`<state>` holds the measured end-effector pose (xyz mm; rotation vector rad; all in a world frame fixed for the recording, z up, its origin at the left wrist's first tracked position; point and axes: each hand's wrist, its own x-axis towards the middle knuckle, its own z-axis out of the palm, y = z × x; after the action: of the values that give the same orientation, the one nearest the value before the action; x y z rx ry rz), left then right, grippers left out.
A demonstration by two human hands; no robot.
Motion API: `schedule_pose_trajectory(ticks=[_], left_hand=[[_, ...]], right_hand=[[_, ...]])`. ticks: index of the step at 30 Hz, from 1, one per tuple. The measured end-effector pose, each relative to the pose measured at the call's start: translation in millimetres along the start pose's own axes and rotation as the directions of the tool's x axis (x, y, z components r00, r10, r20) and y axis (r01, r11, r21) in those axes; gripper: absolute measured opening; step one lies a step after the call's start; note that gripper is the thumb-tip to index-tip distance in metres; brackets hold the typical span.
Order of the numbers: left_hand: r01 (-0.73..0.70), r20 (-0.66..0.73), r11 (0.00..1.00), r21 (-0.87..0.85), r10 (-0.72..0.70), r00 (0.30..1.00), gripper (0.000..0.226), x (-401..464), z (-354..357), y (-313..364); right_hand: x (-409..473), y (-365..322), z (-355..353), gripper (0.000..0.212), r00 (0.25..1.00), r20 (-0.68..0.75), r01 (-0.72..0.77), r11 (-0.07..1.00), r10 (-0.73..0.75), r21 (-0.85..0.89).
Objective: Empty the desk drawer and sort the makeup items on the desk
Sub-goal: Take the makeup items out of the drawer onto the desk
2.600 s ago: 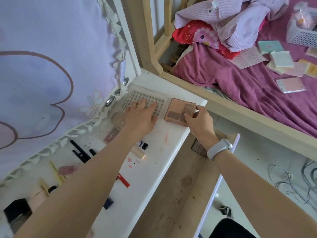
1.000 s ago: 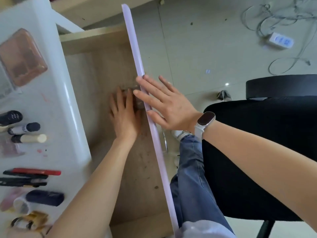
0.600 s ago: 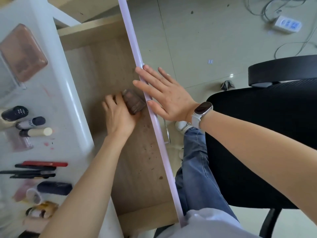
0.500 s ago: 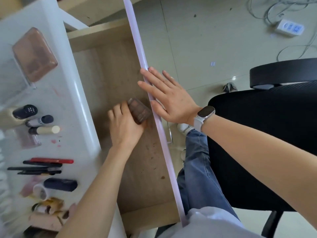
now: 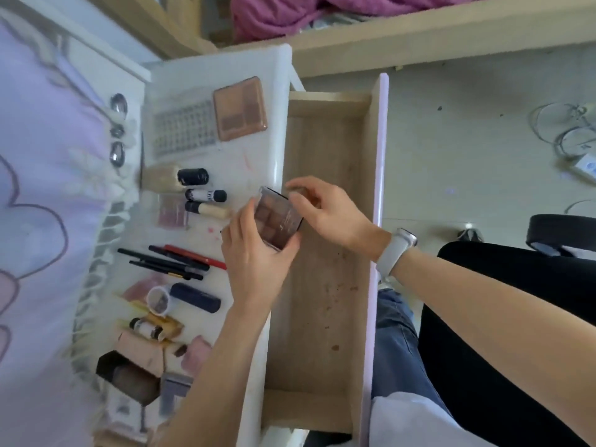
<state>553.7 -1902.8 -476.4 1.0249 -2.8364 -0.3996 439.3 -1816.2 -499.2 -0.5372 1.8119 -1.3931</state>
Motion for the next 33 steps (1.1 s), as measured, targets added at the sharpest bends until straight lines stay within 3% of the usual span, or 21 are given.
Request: schedule_pose_trajectory(ticks=[5, 7, 13, 19, 24, 29, 31, 33], left_hand=[[0.132, 0.022, 0.989, -0.072, -0.131, 0.991, 0.085, 6, -2, -13], [0.153, 0.013, 0.985, -0.077, -0.153, 0.988, 0.079, 3, 0, -17], [0.037, 0.022, 0.998, 0.059, -0.038, 0.999, 0.05, -25, 18, -33], [0.023, 0.062, 0.994, 0.106, -0.03, 0.998, 0.05, -29, 21, -35], [-0.011, 0.127, 0.988, 0.152, -0.008, 0.992, 0.057, -34, 23, -36], [0.02, 0.178, 0.988, 0.156, -0.048, 0.983, 0.064, -38, 23, -32], [0.03, 0.181, 0.992, 0.122, -0.052, 0.982, 0.064, -39, 23, -31], [0.021, 0.181, 0.992, 0.122, -0.043, 0.983, 0.064, -42, 22, -32]], right_hand=[[37, -25, 17, 0.02, 0.998, -0.065, 0.003, 0.994, -0.01, -0.106], [50, -29, 16, 0.021, 0.99, -0.137, 0.002, 0.991, -0.02, -0.132], [81, -41, 16, 0.023, 0.987, -0.136, 0.036, 0.934, -0.09, -0.356], [79, -50, 23, 0.027, 0.975, -0.054, 0.168, 0.87, -0.217, -0.464], [47, -44, 6, 0.031, 0.966, -0.218, 0.094, 0.972, -0.141, -0.215], [-22, 8, -11, 0.039, 0.869, -0.49, -0.072, 0.961, -0.071, -0.267], [-47, 27, -8, 0.042, 0.855, -0.503, -0.255, 0.946, 0.124, -0.2], [-64, 37, -1, 0.038, 0.834, -0.408, -0.426, 0.903, 0.372, -0.047]])
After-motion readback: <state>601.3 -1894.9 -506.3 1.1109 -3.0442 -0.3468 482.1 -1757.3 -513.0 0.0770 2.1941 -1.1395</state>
